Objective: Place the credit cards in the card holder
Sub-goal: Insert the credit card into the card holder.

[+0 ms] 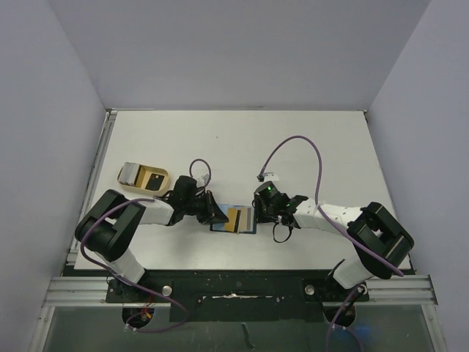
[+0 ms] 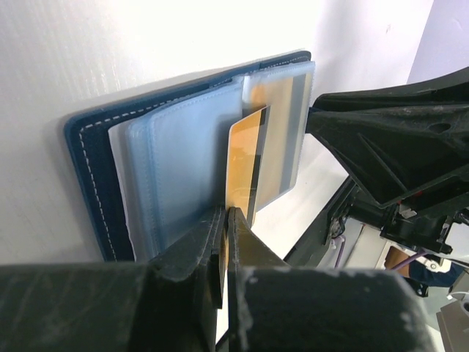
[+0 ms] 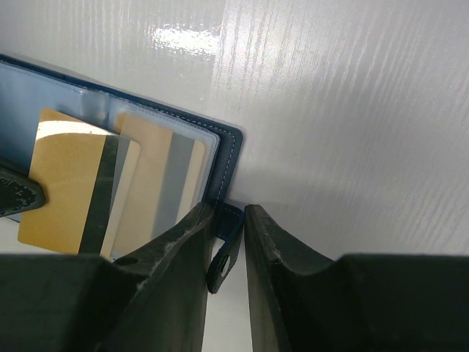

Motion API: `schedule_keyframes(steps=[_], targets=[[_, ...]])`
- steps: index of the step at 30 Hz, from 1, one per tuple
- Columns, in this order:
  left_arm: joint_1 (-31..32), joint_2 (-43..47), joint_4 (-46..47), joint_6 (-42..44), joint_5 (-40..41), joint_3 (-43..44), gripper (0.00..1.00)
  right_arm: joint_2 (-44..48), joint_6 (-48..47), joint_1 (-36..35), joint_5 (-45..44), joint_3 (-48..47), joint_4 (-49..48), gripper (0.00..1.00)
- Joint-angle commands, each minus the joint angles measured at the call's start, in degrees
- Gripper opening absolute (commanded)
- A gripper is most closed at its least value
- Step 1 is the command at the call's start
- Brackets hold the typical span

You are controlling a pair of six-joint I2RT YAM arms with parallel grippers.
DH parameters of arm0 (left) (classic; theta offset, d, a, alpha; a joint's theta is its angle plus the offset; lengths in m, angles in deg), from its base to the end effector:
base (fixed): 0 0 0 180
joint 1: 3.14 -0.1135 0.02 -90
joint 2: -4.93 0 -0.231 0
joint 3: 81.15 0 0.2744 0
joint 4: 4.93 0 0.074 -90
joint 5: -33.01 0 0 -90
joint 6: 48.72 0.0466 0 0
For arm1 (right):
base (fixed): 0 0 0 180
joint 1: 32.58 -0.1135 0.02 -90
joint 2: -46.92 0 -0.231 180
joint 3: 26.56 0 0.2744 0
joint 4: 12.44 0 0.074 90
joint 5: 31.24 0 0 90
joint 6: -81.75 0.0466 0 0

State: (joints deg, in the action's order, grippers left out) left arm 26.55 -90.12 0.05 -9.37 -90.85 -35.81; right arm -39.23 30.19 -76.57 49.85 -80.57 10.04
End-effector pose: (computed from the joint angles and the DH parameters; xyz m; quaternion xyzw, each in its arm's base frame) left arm 0.2459 -0.1701 0.0550 -0.0504 0.8886 -0.4429 0.1080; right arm 0.2254 0.2076 0.1001 -0.0224 0.9499 0.1439 0.2767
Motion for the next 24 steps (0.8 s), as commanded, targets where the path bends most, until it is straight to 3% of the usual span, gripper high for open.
schedule_keyframes(steps=[1, 24], targets=[[0.4, -0.59, -0.13, 0.05, 2.88, 1.99, 0.0, -0.53, 0.85, -0.81, -0.32, 0.08, -2.81, 0.25], [3.83, -2.87, 8.57, -4.63, 6.68, 0.06, 0.0, -0.44, 1.88, -1.49, -0.15, 0.45, -3.43, 0.24]])
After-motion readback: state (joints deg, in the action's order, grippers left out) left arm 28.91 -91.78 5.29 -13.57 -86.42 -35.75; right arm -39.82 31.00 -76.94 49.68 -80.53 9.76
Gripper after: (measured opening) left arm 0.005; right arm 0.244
